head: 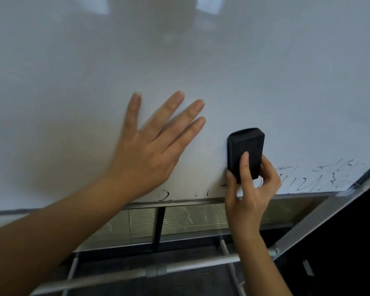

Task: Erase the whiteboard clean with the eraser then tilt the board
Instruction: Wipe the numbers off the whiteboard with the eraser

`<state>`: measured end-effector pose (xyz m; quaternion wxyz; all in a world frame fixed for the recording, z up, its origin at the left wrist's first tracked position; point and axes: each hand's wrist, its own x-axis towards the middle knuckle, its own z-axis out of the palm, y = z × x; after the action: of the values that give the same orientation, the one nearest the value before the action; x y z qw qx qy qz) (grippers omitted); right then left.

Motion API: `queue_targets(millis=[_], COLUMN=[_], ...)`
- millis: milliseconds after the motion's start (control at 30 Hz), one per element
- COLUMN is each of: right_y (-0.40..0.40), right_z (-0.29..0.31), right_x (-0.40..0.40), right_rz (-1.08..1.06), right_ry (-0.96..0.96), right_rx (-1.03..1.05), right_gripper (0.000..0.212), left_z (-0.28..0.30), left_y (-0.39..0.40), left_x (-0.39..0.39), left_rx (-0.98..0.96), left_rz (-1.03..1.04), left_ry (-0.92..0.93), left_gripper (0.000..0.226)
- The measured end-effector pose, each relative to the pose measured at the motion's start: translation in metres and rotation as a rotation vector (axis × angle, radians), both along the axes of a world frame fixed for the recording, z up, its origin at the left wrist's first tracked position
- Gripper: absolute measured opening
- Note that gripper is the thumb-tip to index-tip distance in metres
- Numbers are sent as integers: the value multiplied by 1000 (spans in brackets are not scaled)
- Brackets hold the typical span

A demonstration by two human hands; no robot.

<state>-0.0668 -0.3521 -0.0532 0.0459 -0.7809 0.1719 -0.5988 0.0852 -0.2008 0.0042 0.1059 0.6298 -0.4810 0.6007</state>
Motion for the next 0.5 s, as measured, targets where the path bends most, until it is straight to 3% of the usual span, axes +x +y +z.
queue_targets(millis=[267,367,500], right_y=[-38,-47,-41], right_z=[20,30,25], right_x=[-20,-26,-25], right_rz=[162,137,156], right_ry=[209,322,323], right_rx=[-194,-171,-109], right_gripper=[41,33,41], left_z=[-4,-5,-9], left_y=[-5,-4,4], left_x=[-5,-7,-7], left_rx=[4,5,39], left_rz=[129,159,189], left_ry=[12,5,-15], left_gripper=[52,54,57])
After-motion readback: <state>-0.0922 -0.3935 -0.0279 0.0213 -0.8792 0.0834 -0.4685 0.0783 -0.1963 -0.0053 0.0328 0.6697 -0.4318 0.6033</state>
